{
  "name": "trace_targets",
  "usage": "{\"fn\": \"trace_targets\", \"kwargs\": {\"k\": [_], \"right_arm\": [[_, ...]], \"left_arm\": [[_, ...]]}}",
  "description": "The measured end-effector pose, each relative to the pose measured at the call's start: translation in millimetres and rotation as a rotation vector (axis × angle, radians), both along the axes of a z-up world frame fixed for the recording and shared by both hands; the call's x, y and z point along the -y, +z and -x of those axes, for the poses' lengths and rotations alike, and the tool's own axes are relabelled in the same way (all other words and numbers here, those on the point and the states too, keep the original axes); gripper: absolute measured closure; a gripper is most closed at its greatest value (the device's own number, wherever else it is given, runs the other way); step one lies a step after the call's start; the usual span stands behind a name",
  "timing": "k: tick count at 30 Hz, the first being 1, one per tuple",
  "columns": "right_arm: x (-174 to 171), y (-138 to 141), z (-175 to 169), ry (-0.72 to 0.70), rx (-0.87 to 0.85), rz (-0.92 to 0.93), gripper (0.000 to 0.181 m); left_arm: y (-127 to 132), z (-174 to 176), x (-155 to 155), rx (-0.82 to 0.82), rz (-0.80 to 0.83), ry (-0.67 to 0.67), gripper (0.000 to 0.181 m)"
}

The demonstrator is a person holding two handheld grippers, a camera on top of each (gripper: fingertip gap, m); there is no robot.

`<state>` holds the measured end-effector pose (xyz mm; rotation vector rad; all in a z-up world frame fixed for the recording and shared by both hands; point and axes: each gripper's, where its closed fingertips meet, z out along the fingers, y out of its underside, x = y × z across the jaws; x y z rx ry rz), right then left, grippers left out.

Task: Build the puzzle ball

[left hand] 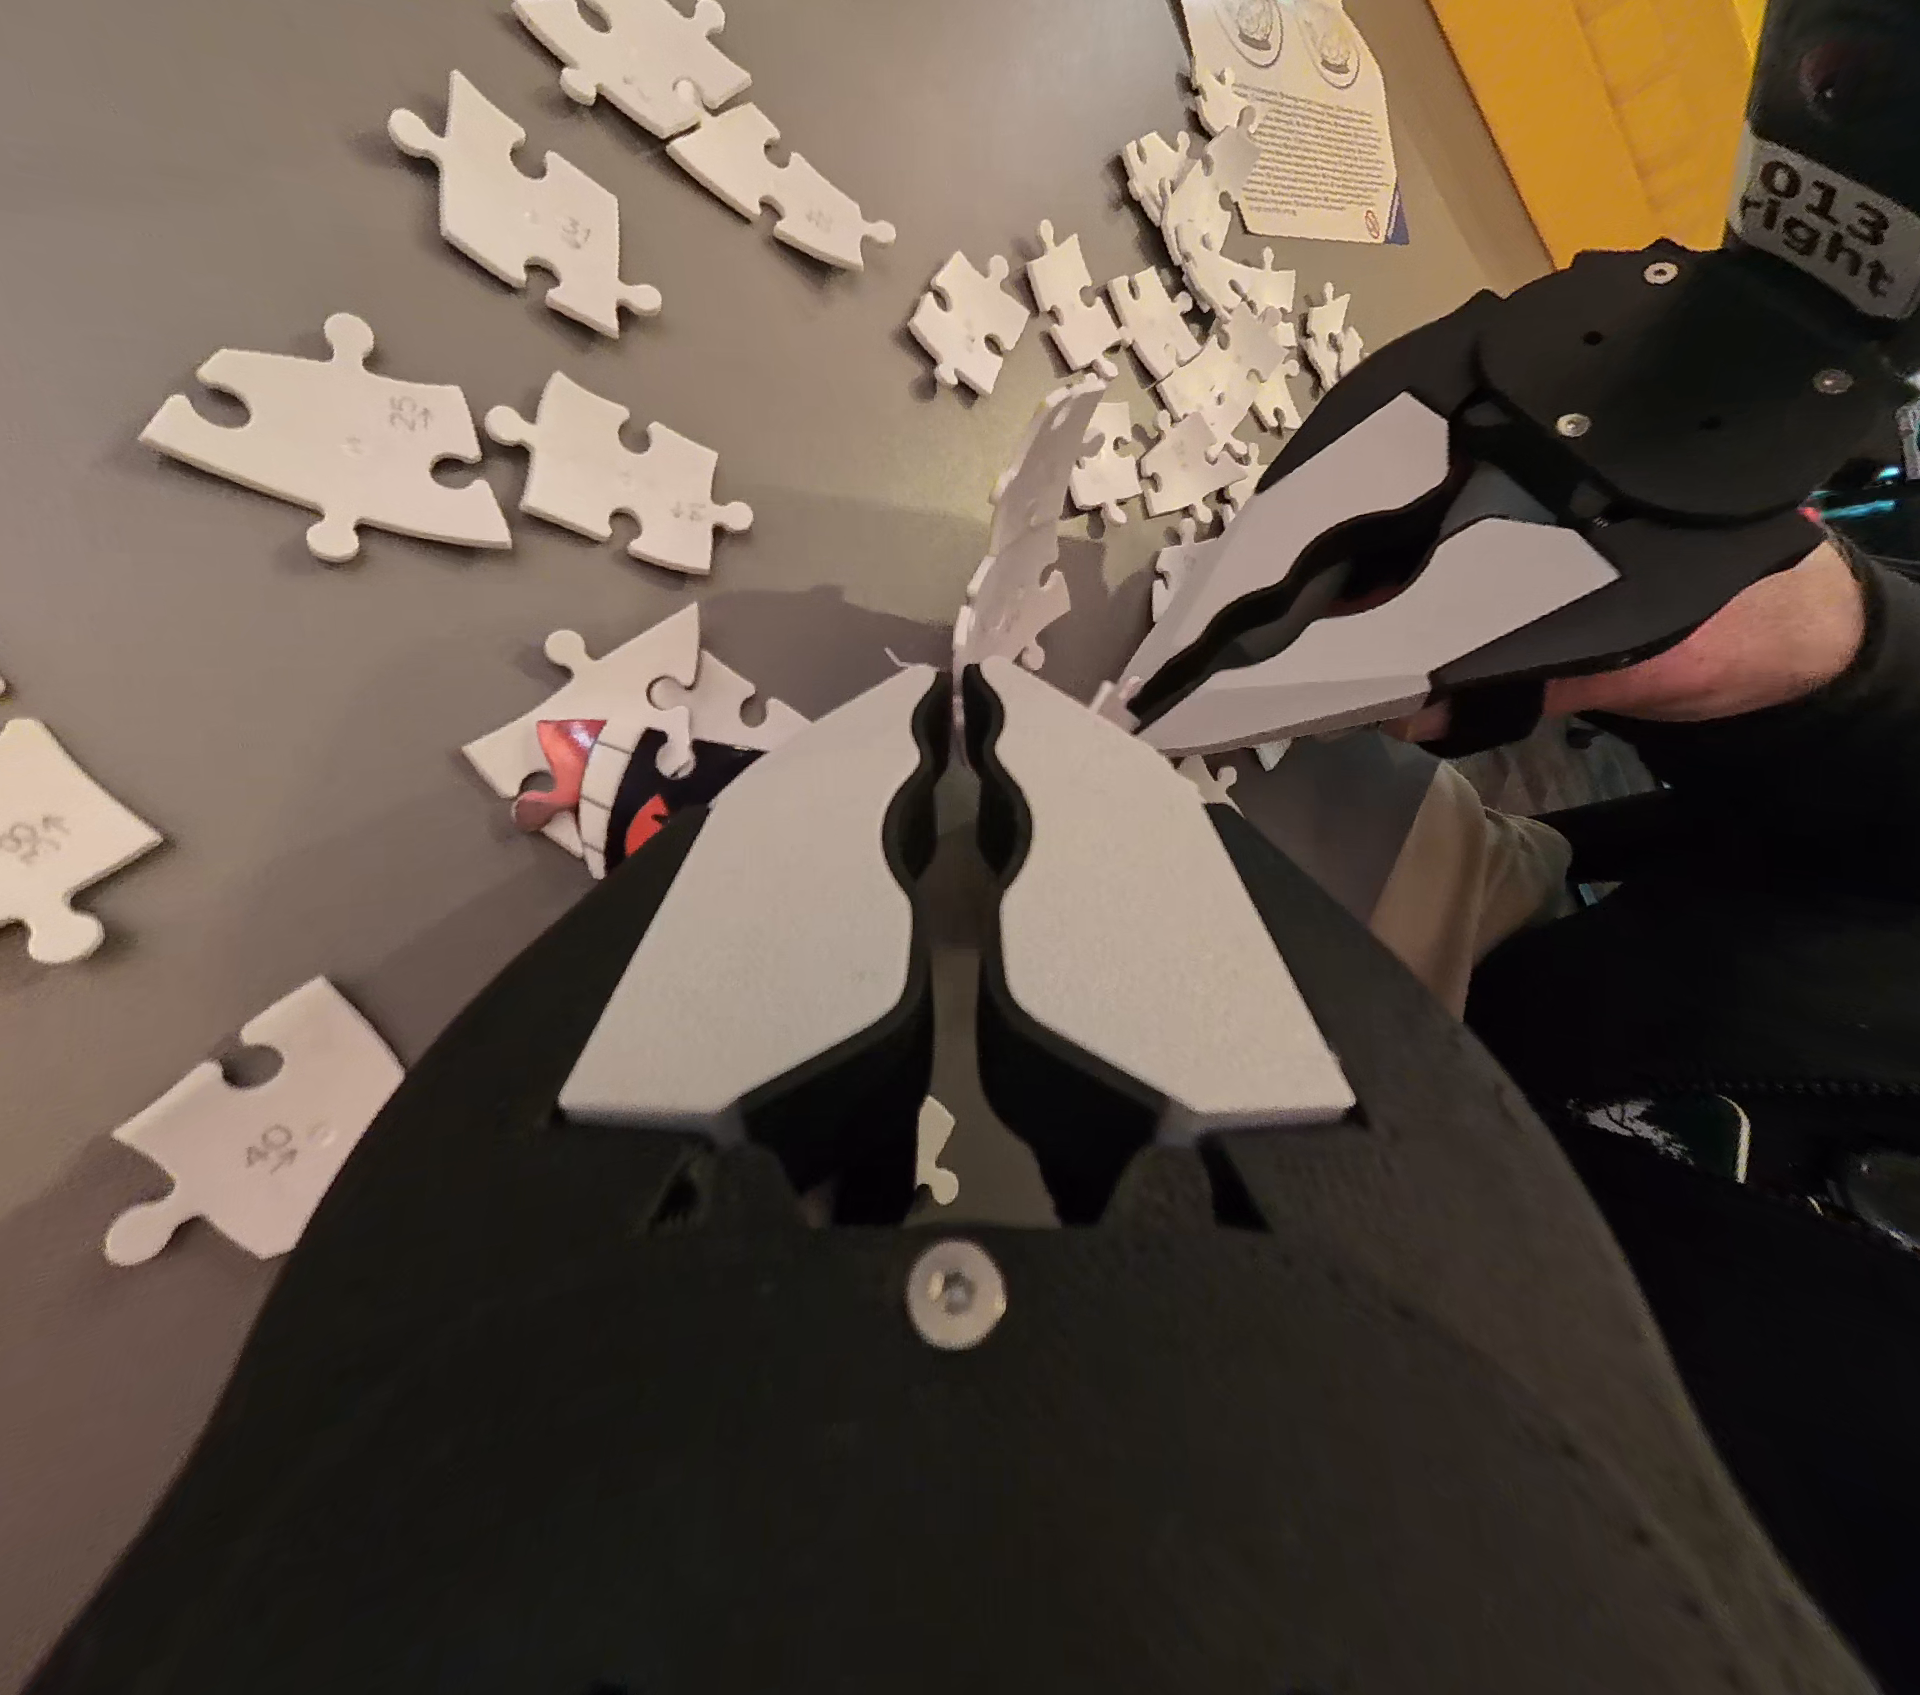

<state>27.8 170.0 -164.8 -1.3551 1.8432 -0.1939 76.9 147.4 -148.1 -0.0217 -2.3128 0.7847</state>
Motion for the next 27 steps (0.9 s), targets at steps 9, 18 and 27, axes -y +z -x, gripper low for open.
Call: {"fn": "trace_targets", "kwargs": {"k": [9, 18, 27], "right_arm": [[10, 9, -1, 0.103, -0.036, 0.014, 0.180], [20, 14, -4, 0.522, -0.270, 0.256, 0.180], [22, 13, -15, 0.975, -0.447, 0.590, 0.179]], "left_arm": [[1, -6, 2, 0.003, -0.003, 0.002, 0.179], [-3, -14, 4, 0.002, -0.044, -0.031, 0.179], [-10, -14, 7, -0.010, -0.093, -0.088, 0.179]]}}
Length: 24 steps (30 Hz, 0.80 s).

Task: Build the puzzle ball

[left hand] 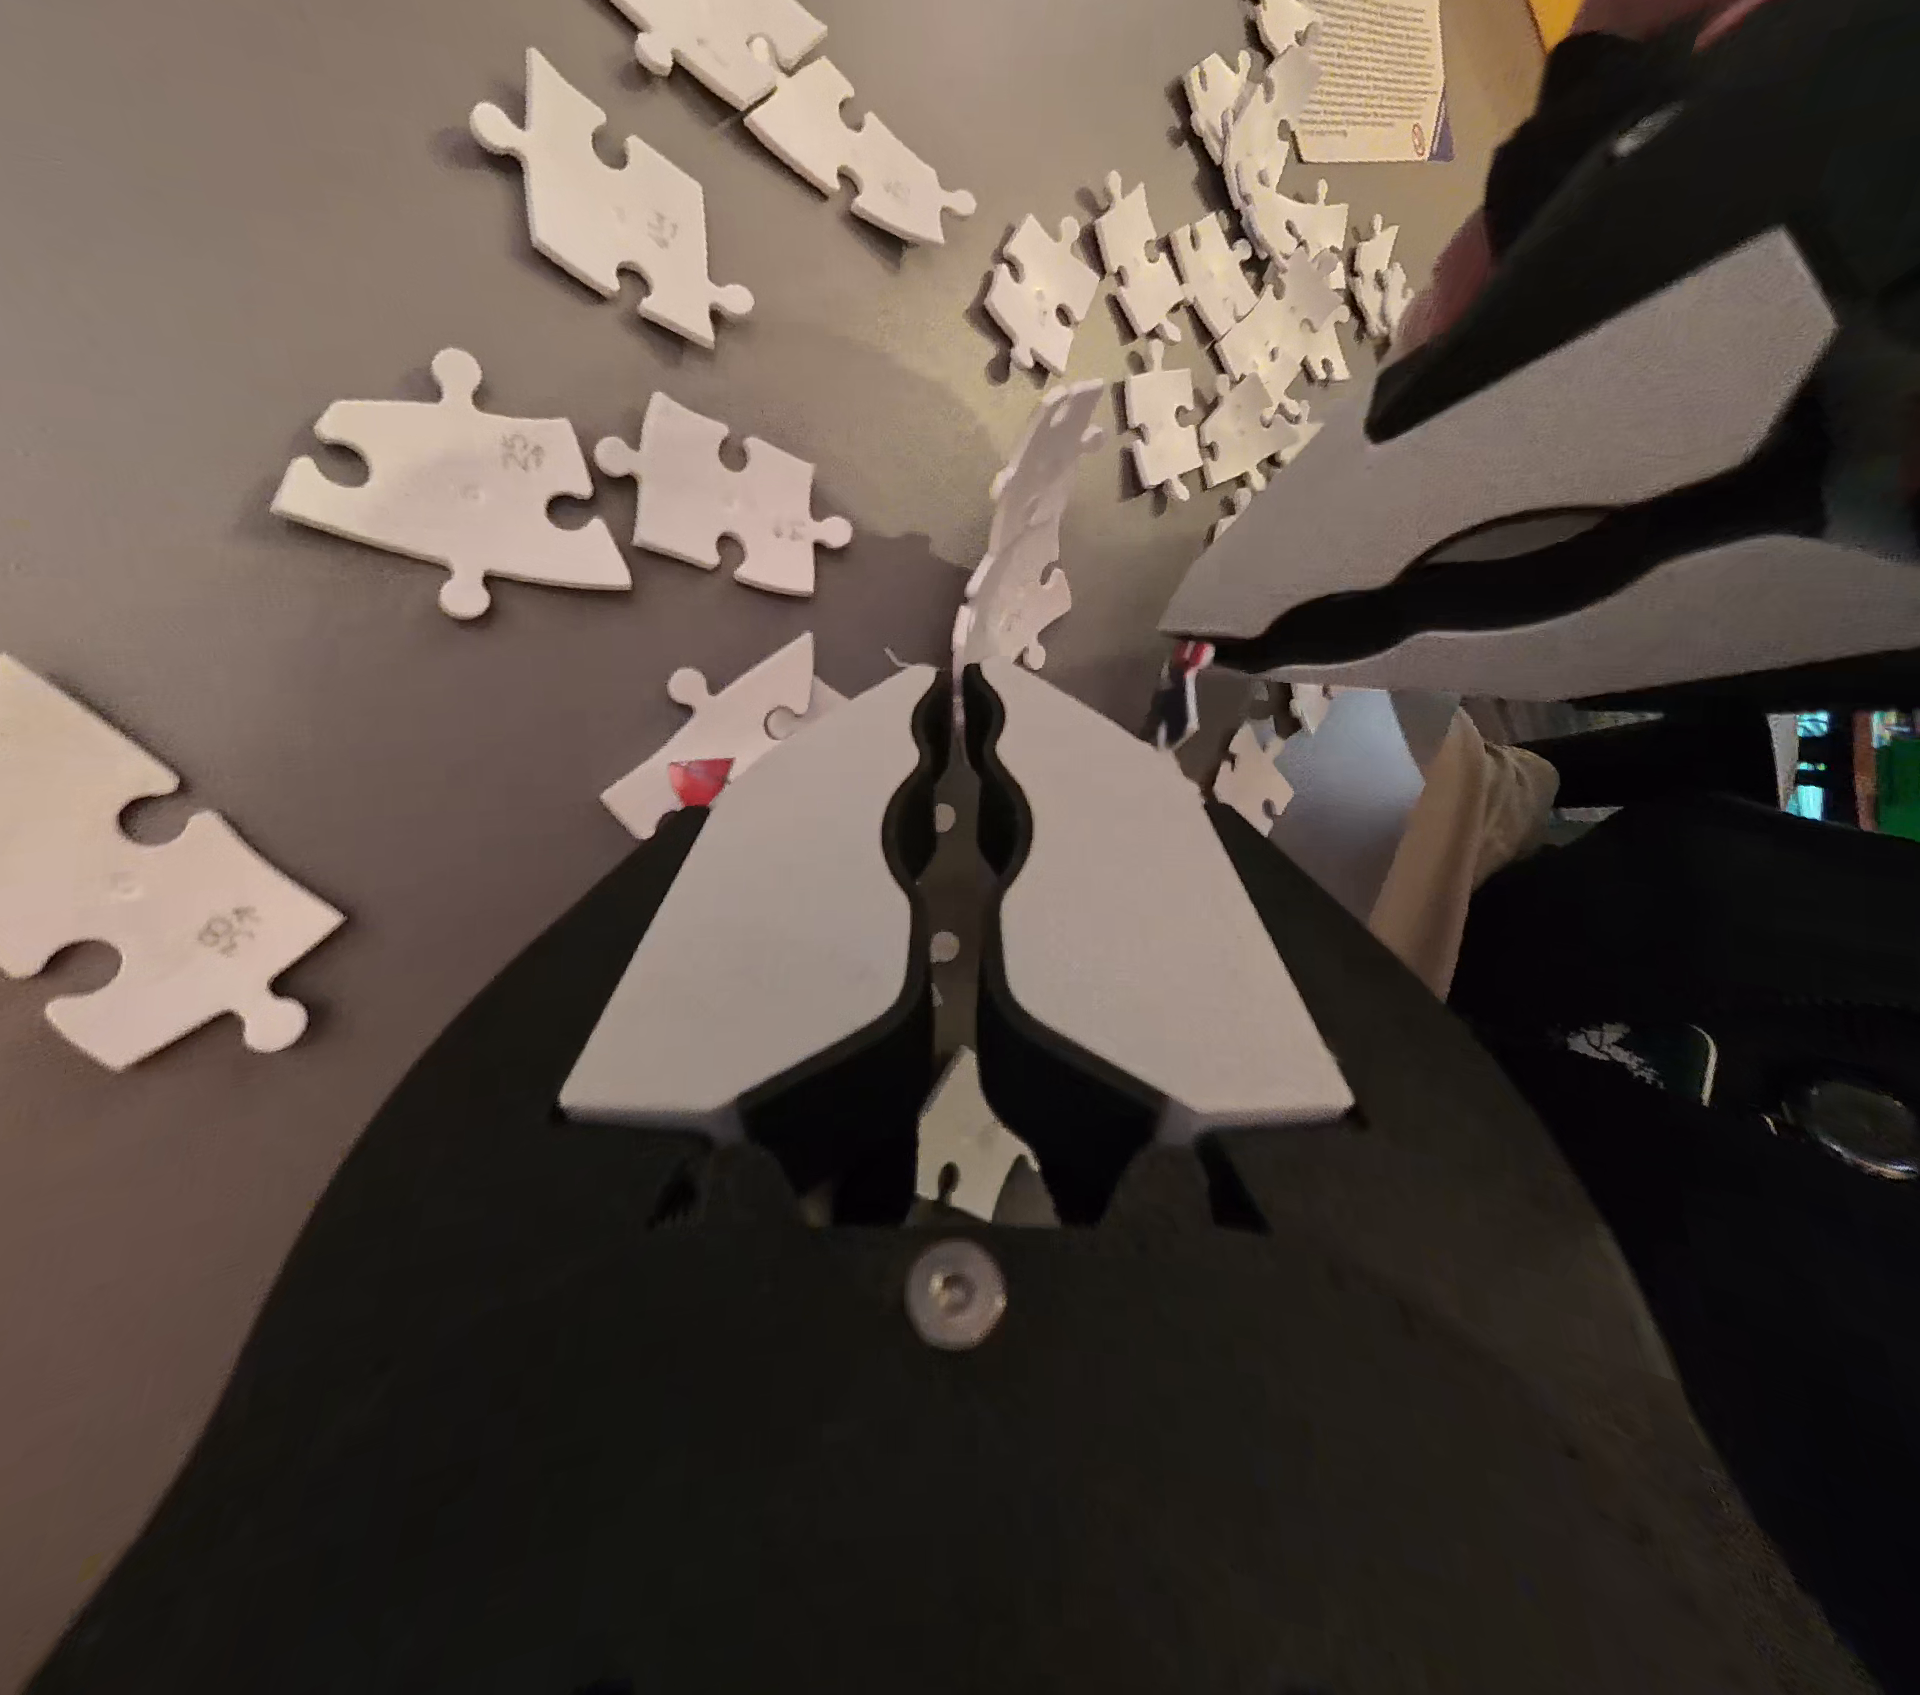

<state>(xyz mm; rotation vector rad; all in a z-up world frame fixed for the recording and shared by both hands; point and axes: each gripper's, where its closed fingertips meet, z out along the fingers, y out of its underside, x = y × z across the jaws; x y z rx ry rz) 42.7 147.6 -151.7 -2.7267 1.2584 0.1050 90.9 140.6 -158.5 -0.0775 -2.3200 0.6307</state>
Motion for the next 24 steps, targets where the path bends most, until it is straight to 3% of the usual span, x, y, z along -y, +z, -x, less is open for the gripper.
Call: {"fn": "trace_targets", "kwargs": {"k": [6, 10, 16, 19, 24], "right_arm": [[-3, -6, -9, 0.248, -0.012, 0.143, 0.178], [-5, -9, -22, 0.266, 0.075, 0.202, 0.177], [5, 5, -24, 0.052, 0.247, 0.173, 0.170], [-8, 8, -5, -0.131, 0.253, 0.012, 0.171], [-37, -17, 9, -0.342, 0.277, -0.109, 0.177]], "left_arm": [[-1, -4, -2, -0.010, -0.009, 0.001, 0.179], [-1, -5, -3, -0.013, -0.012, -0.004, 0.179], [-1, -5, -6, -0.012, -0.018, -0.022, 0.179], [0, -4, -6, -0.006, -0.018, -0.032, 0.179], [-1, 1, -3, -0.001, -0.023, -0.054, 0.179]]}}
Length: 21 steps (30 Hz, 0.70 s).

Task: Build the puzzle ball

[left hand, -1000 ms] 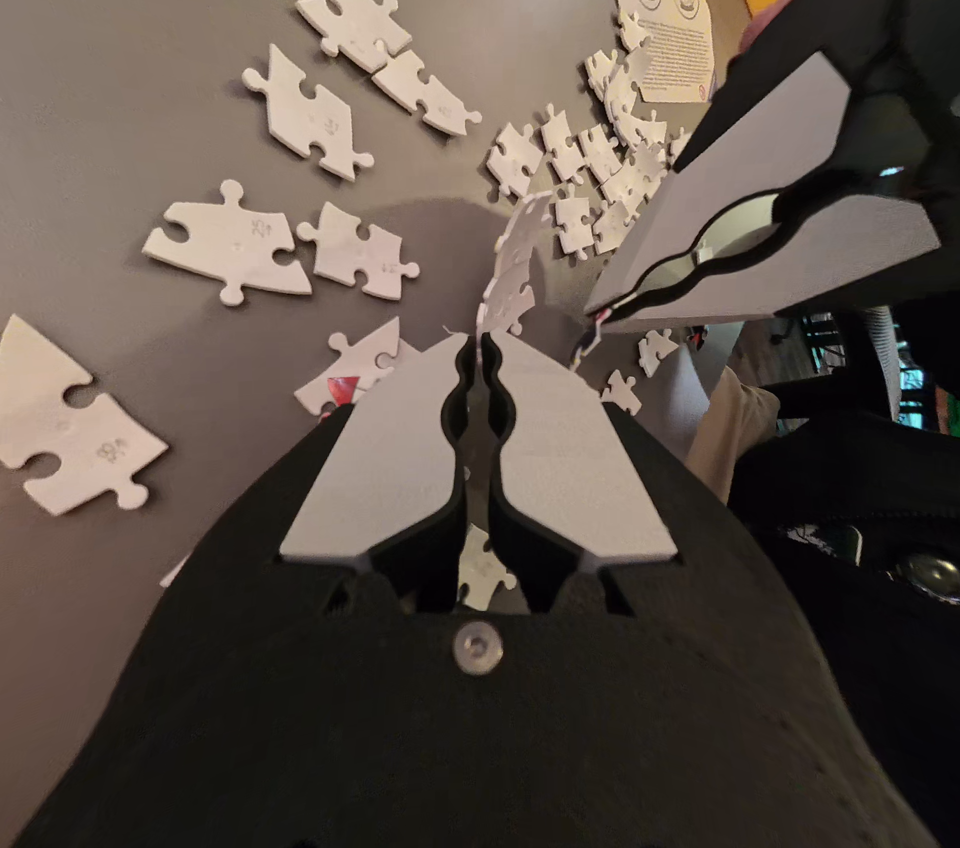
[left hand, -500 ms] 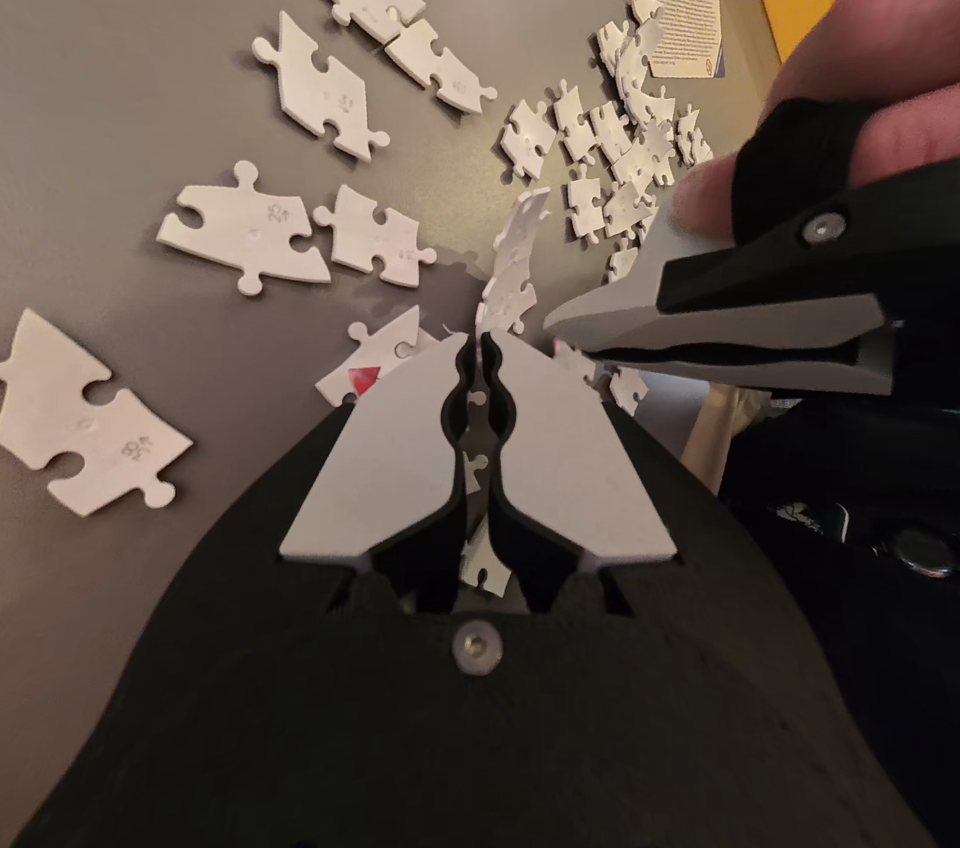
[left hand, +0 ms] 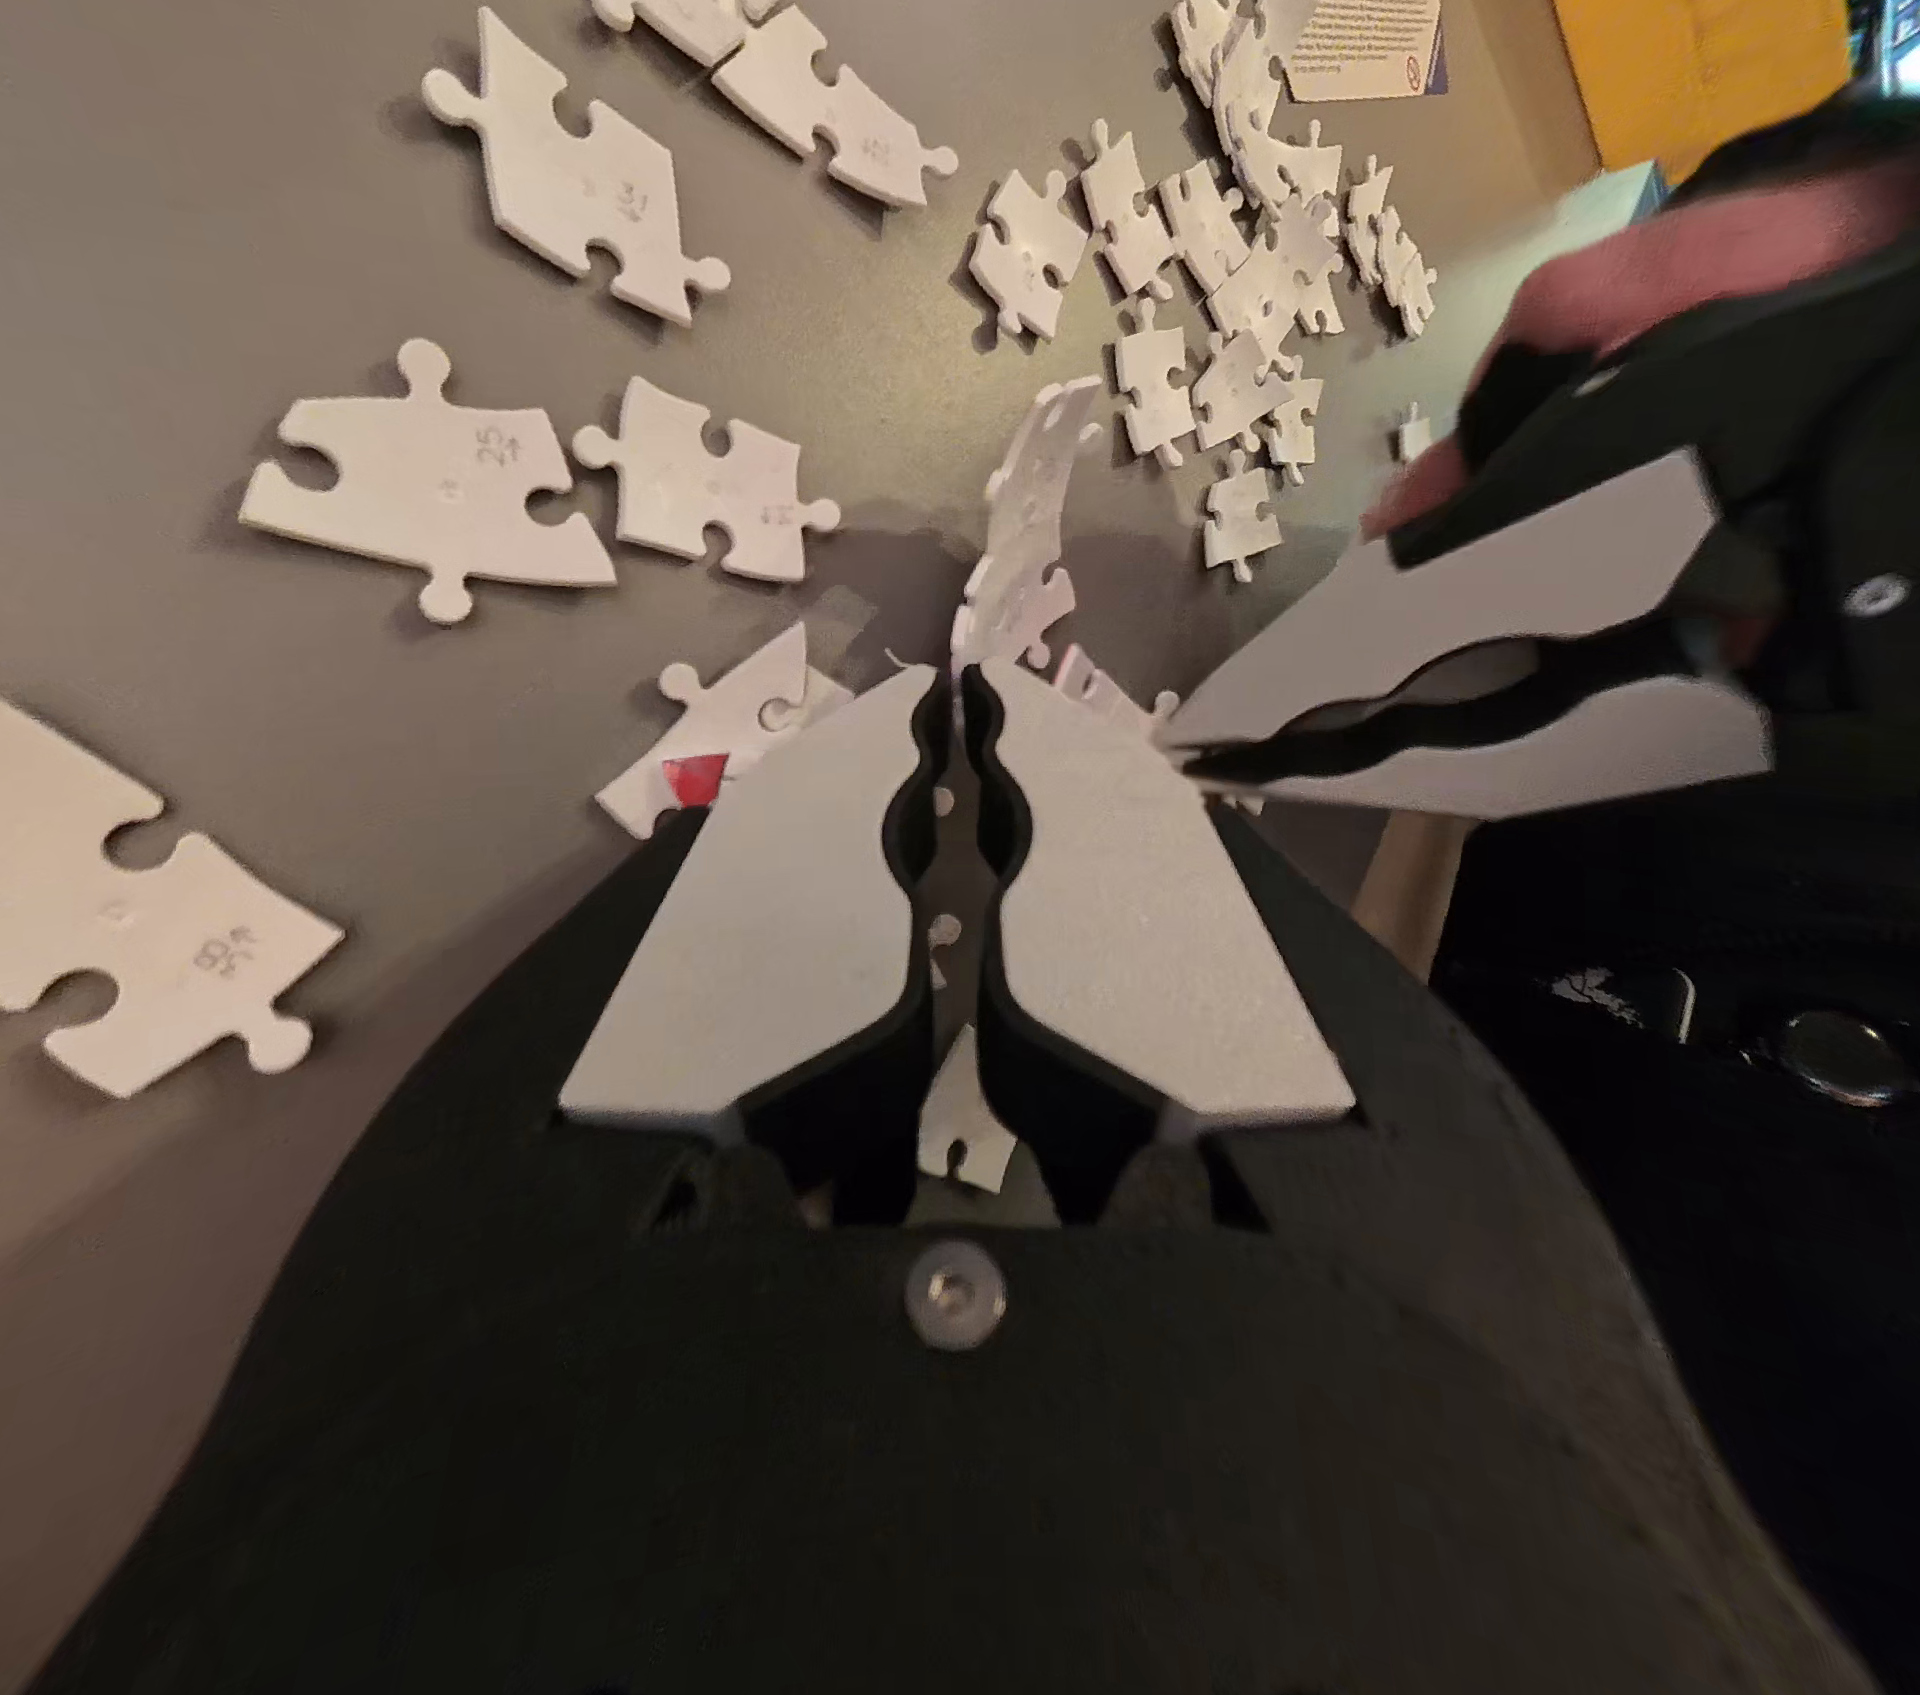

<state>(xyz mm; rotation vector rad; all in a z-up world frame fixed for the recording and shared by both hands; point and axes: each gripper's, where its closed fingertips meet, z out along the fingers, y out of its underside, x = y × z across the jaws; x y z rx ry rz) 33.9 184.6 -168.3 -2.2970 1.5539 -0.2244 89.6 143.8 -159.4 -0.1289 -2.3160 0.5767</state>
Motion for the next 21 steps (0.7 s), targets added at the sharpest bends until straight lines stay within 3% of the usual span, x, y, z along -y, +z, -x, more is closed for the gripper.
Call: {"fn": "trace_targets", "kwargs": {"k": [2, 7, 14, 21], "right_arm": [[-1, -3, -5, -0.047, 0.049, 0.000, 0.180], [7, -4, 3, 0.022, 0.003, 0.043, 0.181], [17, -5, 11, 0.310, -0.043, 0.159, 0.181], [24, -5, 14, 0.508, -0.123, 0.210, 0.181]], "left_arm": [[1, 1, 1, 0.008, 0.001, -0.005, 0.179], [3, 2, 1, 0.021, 0.003, -0.014, 0.179], [3, 4, 0, 0.010, -0.004, -0.036, 0.179], [2, 5, -1, 0.005, -0.017, -0.053, 0.179]]}}
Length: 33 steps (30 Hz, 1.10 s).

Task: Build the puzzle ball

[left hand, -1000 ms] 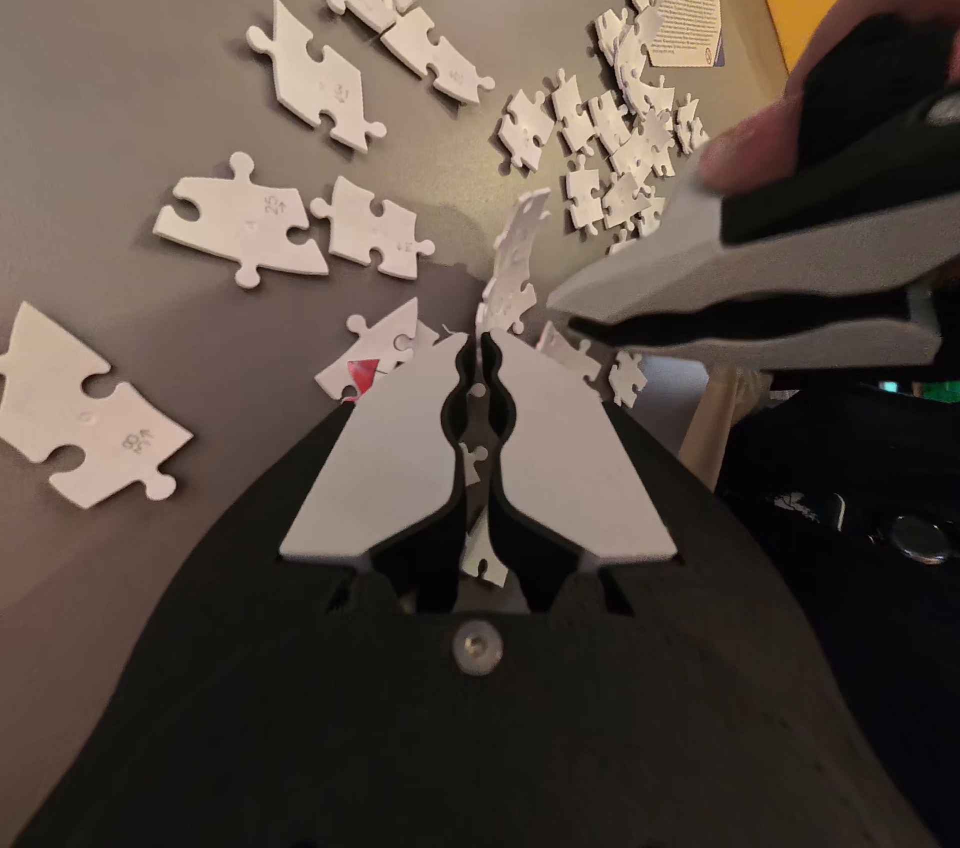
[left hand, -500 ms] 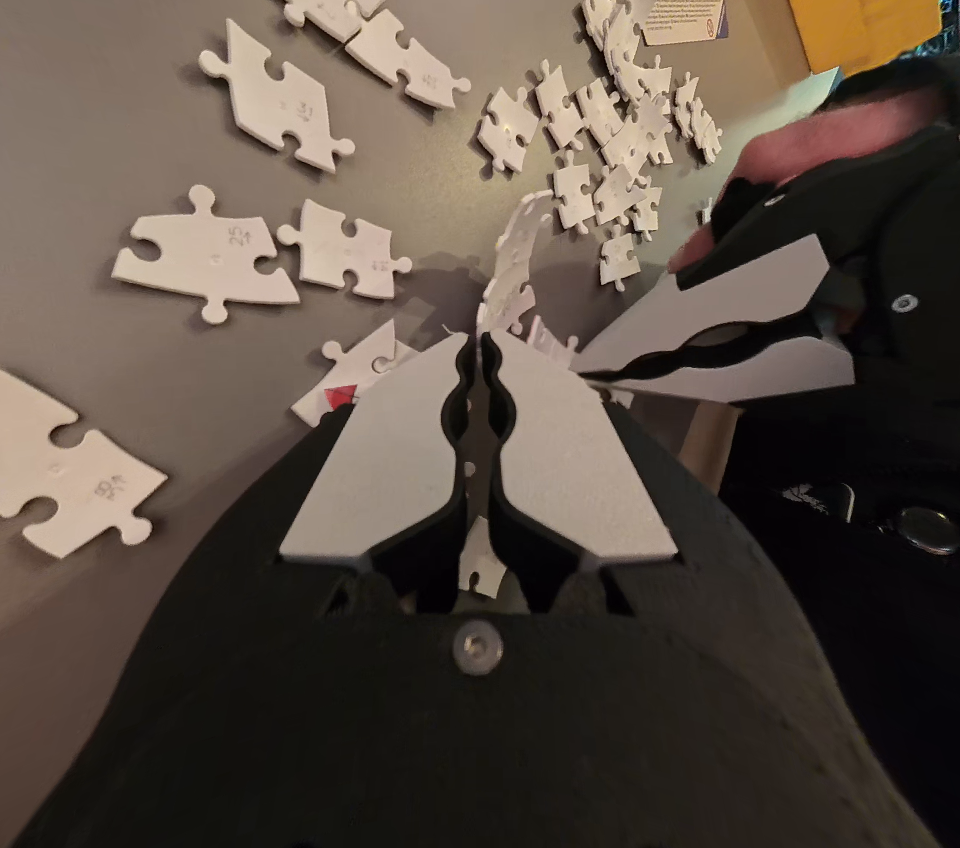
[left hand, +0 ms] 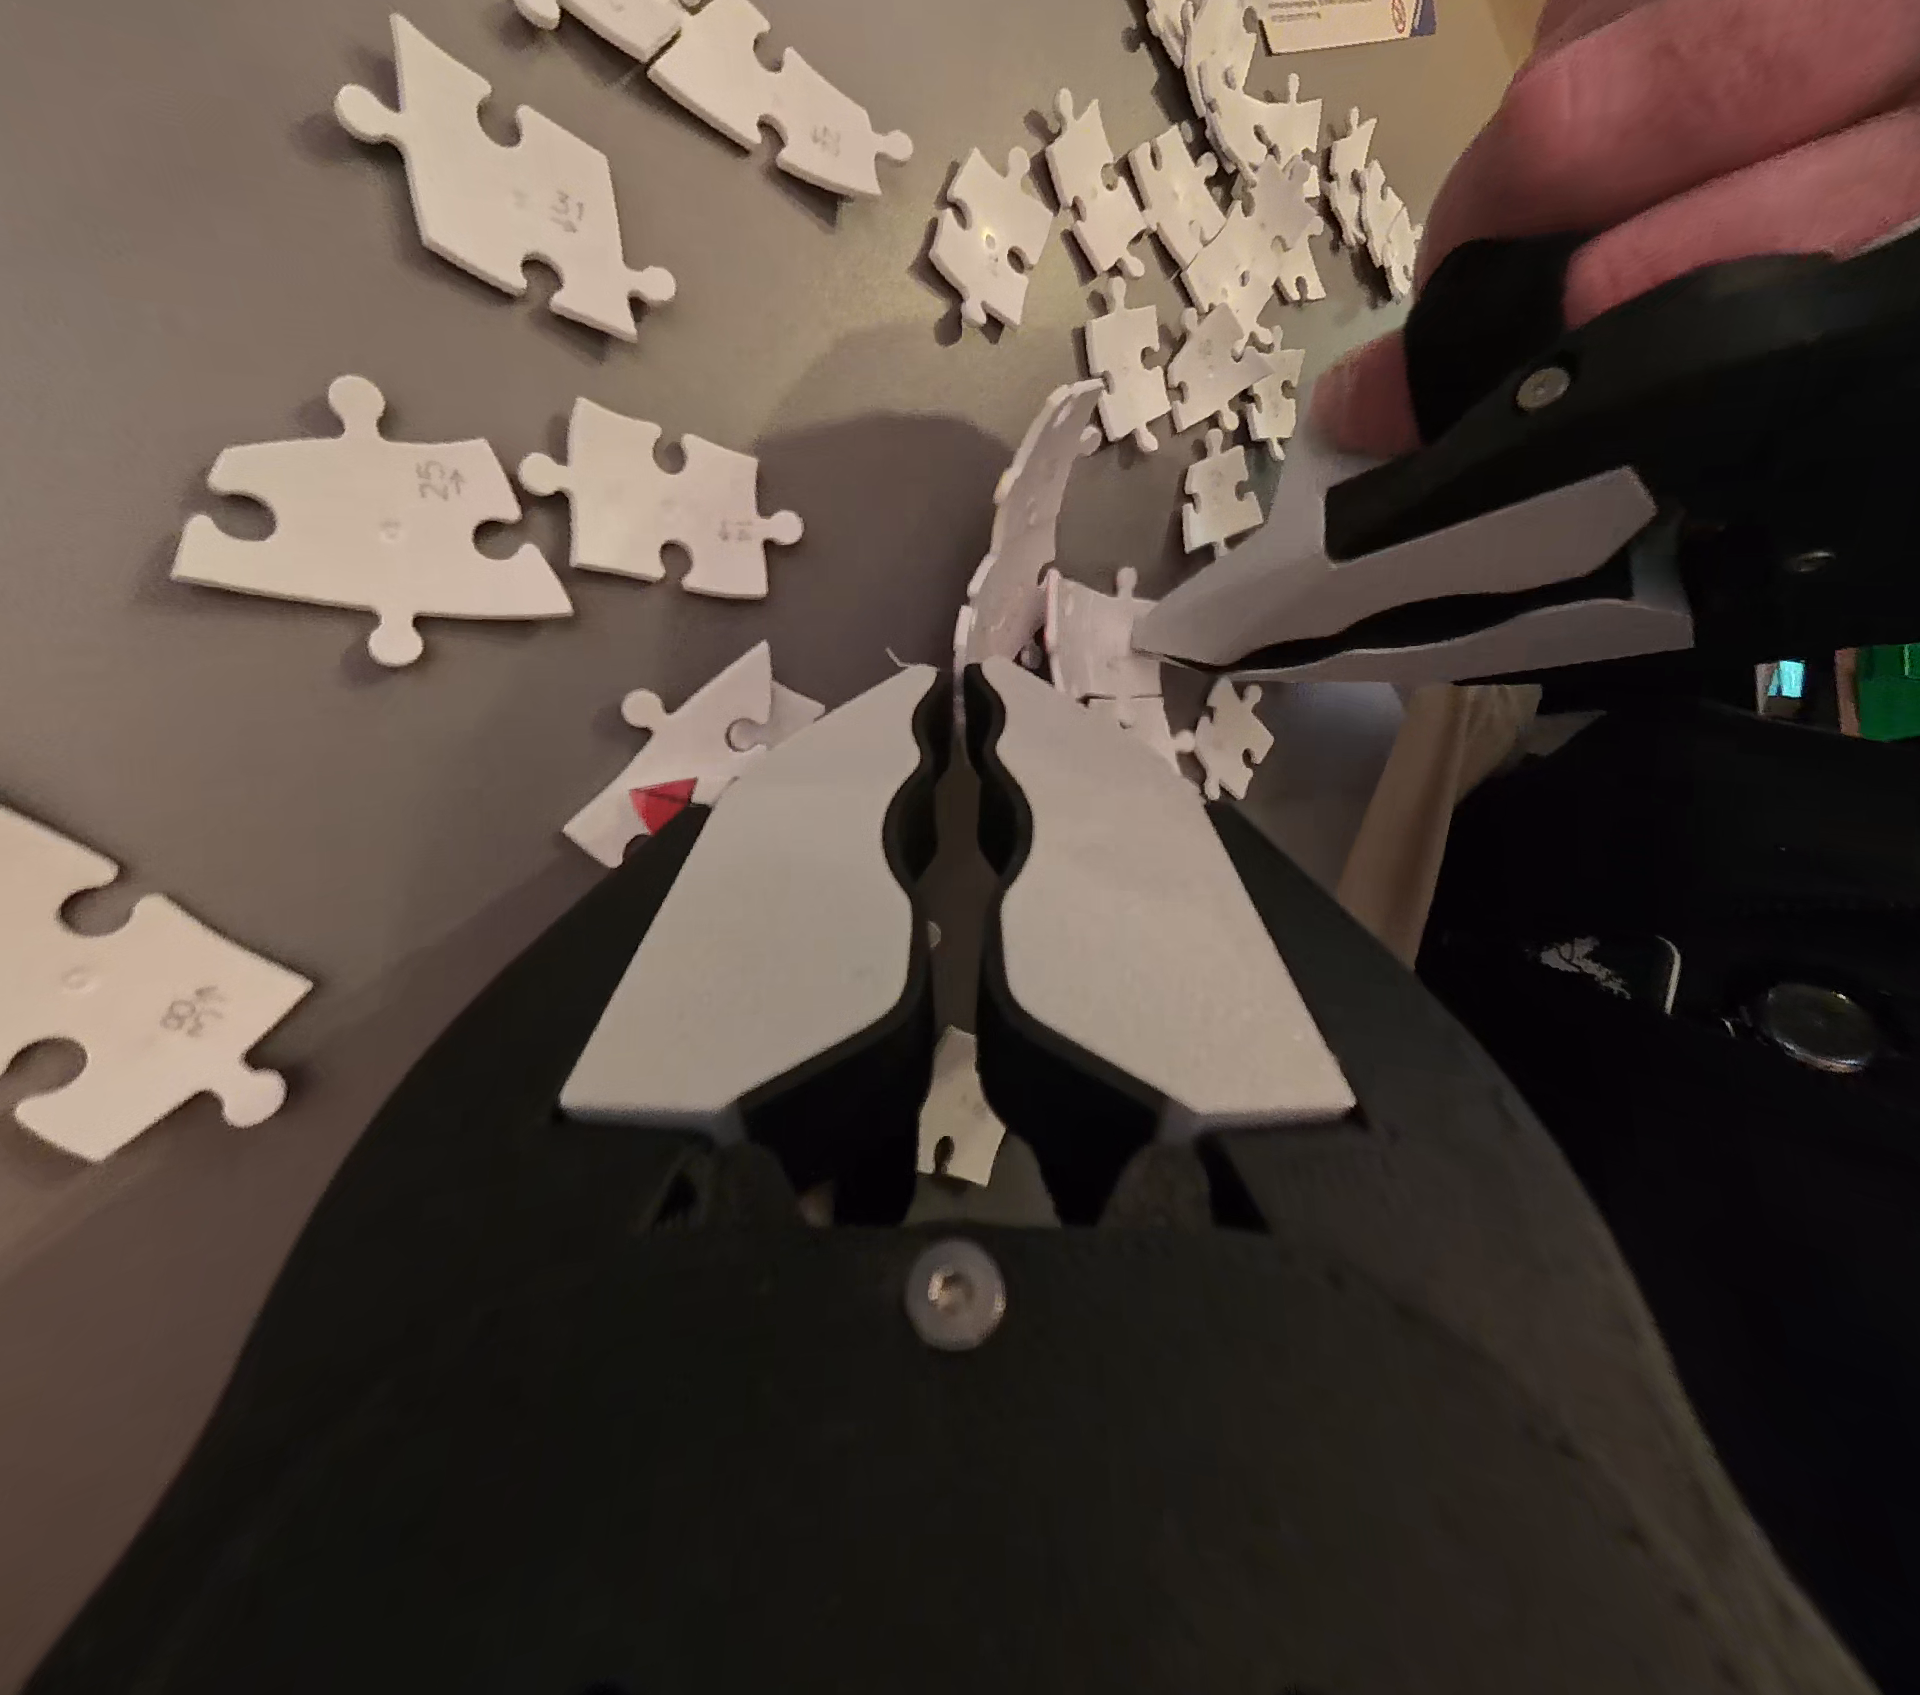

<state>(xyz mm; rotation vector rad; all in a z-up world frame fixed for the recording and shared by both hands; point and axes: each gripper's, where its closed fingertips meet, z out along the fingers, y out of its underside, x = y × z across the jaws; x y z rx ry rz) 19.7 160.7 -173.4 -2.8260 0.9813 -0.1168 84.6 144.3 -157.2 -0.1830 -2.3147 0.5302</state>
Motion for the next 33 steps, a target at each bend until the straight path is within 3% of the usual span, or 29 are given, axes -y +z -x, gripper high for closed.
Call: {"fn": "trace_targets", "kwargs": {"k": [4, 11, 14, 33], "right_arm": [[-1, 2, -2, -0.004, 0.006, -0.020, 0.181], [22, 13, -22, -0.357, 0.145, -0.099, 0.181], [27, 6, -23, -0.405, 0.179, -0.093, 0.181], [6, 9, -12, -0.400, 0.263, -0.088, 0.181]], "left_arm": [[-1, -1, 2, -0.001, -0.006, -0.006, 0.179], [-2, 2, 6, -0.004, -0.011, -0.027, 0.179], [-2, 1, 9, 0.000, -0.011, -0.032, 0.179], [-1, 3, 10, 0.005, -0.021, -0.051, 0.179]]}}
